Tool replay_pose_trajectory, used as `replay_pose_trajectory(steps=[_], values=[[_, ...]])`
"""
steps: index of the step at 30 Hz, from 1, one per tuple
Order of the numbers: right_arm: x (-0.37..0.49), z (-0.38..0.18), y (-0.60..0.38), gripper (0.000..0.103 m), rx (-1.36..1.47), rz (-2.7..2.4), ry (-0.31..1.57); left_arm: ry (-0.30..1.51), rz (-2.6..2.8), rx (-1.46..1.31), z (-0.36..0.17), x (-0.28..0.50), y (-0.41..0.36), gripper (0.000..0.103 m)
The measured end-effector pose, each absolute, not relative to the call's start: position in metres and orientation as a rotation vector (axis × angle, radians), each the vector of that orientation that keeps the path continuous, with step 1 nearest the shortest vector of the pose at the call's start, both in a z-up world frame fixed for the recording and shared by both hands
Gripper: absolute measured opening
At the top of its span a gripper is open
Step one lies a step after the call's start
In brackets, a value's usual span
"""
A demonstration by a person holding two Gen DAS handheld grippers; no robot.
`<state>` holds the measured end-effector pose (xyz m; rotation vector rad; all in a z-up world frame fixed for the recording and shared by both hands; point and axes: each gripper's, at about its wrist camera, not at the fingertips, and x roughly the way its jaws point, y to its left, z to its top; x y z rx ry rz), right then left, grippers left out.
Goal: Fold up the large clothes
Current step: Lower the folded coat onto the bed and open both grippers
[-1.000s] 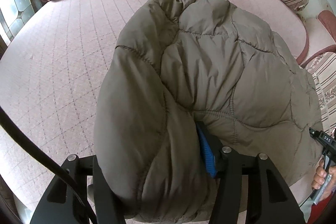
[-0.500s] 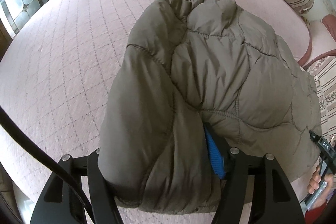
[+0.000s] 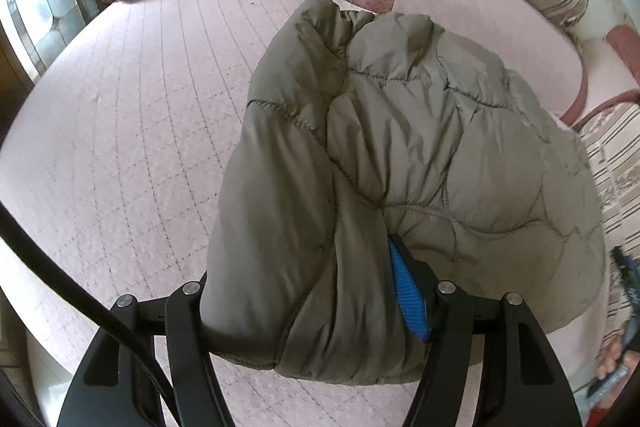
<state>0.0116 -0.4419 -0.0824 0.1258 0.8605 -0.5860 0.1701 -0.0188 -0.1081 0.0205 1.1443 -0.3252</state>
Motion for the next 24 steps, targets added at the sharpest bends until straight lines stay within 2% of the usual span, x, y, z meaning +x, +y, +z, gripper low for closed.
replay_pose_trajectory(steps=[16, 24], values=[[0.038, -0.085, -0.267, 0.079, 0.007, -0.186, 0.779, 1.048, -0.356, 0.128, -0.141, 0.220, -0.044, 0.086], [0.058, -0.113, -0.231, 0.079, -0.141, -0.208, 0.806, 1.046, -0.392, 0.071, -0.146, 0.260, -0.050, 0.092]])
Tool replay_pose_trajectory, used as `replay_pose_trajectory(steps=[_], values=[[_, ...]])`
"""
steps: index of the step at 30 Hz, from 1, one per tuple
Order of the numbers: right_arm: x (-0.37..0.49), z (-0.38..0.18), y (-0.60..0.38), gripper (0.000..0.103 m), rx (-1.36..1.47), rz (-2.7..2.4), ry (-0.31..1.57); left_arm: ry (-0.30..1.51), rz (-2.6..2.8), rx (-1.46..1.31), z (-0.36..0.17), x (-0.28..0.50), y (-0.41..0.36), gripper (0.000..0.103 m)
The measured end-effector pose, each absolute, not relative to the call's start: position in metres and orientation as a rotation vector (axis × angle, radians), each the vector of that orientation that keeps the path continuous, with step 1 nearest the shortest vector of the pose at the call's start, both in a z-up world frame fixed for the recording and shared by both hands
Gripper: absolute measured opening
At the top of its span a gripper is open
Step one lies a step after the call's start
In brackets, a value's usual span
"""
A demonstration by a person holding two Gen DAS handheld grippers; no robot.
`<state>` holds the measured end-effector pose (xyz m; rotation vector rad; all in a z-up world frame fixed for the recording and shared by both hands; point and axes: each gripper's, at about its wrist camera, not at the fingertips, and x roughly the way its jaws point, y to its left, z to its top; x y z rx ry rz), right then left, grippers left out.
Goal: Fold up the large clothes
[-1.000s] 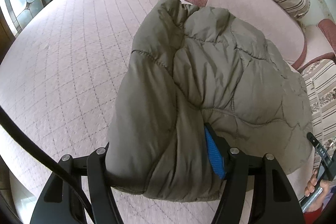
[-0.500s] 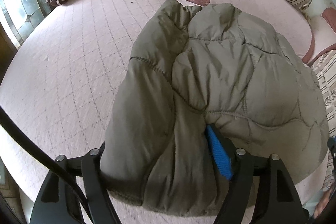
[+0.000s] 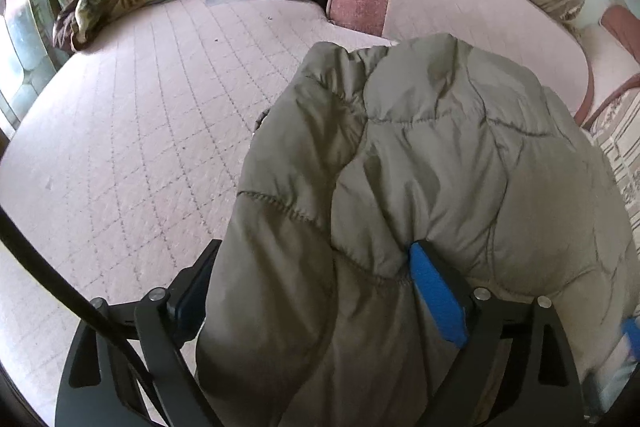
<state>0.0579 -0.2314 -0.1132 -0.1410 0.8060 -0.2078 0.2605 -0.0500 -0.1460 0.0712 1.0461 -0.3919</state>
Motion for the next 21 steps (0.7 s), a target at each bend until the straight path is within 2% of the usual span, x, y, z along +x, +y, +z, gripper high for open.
replay_pose_trajectory(steps=[5, 13, 19, 21], values=[[0.074, -0.144, -0.247, 0.082, 0.062, -0.171, 0.908, 1.019, -0.396, 0.032, -0.125, 0.253, -0.038, 0.091], [0.069, -0.149, -0.226, 0.085, 0.036, -0.193, 0.877, 0.873, -0.349, 0.017, -0.065, 0.213, -0.012, 0.091], [0.028, -0.121, -0.231, 0.085, 0.048, -0.283, 0.808, 0.663, -0.229, 0.038, -0.013, 0.143, 0.015, 0.092], [0.015, -0.126, -0.248, 0.085, 0.072, -0.330, 0.827, 0.622, -0.189, 0.031, 0.000, 0.124, 0.023, 0.097]])
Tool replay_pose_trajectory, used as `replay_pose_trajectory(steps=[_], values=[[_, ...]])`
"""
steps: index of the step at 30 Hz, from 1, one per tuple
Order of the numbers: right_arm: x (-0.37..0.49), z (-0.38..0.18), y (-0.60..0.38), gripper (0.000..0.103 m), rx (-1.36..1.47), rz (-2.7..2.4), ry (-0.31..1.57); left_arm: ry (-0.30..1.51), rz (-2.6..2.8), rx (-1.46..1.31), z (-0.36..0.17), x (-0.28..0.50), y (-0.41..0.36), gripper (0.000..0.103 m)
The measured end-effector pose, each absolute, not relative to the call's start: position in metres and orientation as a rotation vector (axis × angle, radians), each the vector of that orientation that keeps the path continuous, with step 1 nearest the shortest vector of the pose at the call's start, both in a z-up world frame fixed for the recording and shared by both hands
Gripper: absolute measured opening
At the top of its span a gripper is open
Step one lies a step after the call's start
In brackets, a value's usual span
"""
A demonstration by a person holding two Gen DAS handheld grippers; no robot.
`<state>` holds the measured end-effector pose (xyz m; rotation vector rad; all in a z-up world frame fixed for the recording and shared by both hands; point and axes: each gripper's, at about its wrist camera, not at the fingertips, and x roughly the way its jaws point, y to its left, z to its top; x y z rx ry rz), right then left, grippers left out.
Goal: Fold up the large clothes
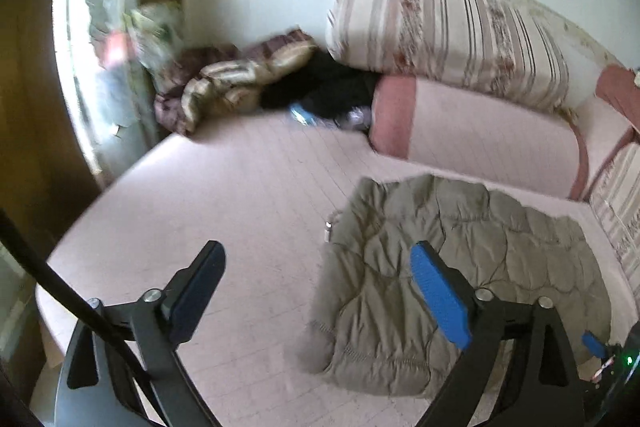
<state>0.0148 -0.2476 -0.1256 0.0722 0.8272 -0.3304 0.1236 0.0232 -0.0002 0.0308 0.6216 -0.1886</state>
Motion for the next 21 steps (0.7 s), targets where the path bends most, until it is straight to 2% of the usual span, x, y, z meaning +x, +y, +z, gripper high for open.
replay_pose_trajectory(steps=[4, 8, 13, 16, 21], values=[[-0.025, -0.141, -0.308, 0.085, 0.230, -0.491, 0.867, 0.547, -0.177, 0.043, 0.022, 0.084, 0.029, 0.097], [-0.074, -0.126, -0.344, 0.085, 0.403, -0.688, 0.840, 0.412, -0.155, 0.116, 0.040, 0.034, 0.020, 0.097], [-0.115, -0.087, -0.315, 0.085, 0.407, -0.678, 0.724, 0.342, -0.219, 0.068, 0.046, -0.009, 0.010, 0.102], [-0.119, -0.074, -0.294, 0.085, 0.366, -0.636, 0.695, 0.420, -0.284, 0.032, 0.030, -0.021, 0.003, 0.102], [-0.117, -0.062, -0.254, 0.085, 0.301, -0.574, 0.690, 0.670, -0.347, 0.072, -0.018, -0.034, -0.018, 0.102]])
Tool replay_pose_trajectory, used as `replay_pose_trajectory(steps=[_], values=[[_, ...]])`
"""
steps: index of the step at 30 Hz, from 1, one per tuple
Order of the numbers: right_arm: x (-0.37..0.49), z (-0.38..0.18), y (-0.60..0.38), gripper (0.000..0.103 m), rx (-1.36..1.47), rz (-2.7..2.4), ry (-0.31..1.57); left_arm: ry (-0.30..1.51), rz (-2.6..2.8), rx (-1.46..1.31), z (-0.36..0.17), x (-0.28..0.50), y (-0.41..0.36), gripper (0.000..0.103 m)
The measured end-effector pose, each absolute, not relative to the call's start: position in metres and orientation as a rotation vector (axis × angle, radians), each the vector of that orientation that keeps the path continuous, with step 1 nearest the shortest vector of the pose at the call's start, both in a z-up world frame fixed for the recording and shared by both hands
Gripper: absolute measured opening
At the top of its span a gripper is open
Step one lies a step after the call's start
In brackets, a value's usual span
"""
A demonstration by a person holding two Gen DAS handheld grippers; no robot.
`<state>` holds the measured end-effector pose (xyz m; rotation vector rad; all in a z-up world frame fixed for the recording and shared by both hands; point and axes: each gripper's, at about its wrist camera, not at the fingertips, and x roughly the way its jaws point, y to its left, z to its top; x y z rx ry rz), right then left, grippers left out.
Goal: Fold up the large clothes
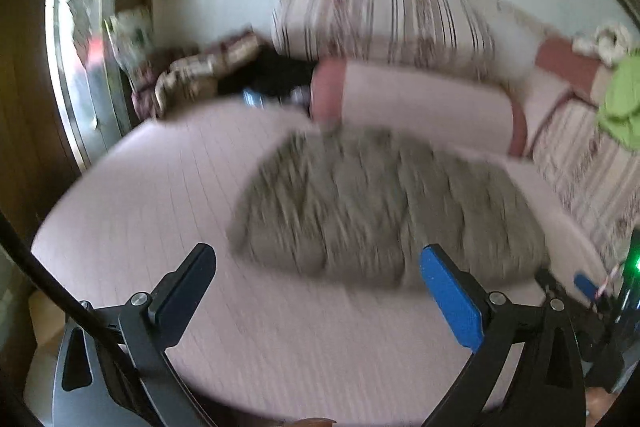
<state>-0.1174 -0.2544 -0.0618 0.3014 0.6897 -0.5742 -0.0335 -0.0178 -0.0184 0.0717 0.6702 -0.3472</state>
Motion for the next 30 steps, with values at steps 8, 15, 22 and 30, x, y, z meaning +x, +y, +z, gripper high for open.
replay_pose_trajectory(steps=[8, 15, 22, 30], values=[[-0.119, -0.078, -0.269, 0.085, 0.276, -0.610, 0.758, 0.768, -0.348, 0.159, -0.059, -0.055, -0.035, 0.102], [-0.128, -0.086, -0.281, 0.085, 0.295, -0.650, 0.801, 0.767, -0.326, 0.199, -0.066, -0.058, -0.043, 0.102], [-0.117, -0.101, -0.274, 0.085, 0.283, -0.631, 0.855, 0.780, -0.302, 0.236, -0.076, -0.053, -0.047, 0.102], [-0.105, -0.107, -0.260, 0.085, 0.230, -0.613, 0.877, 0.832, -0.306, 0.248, -0.089, -0.045, -0.050, 0.102]])
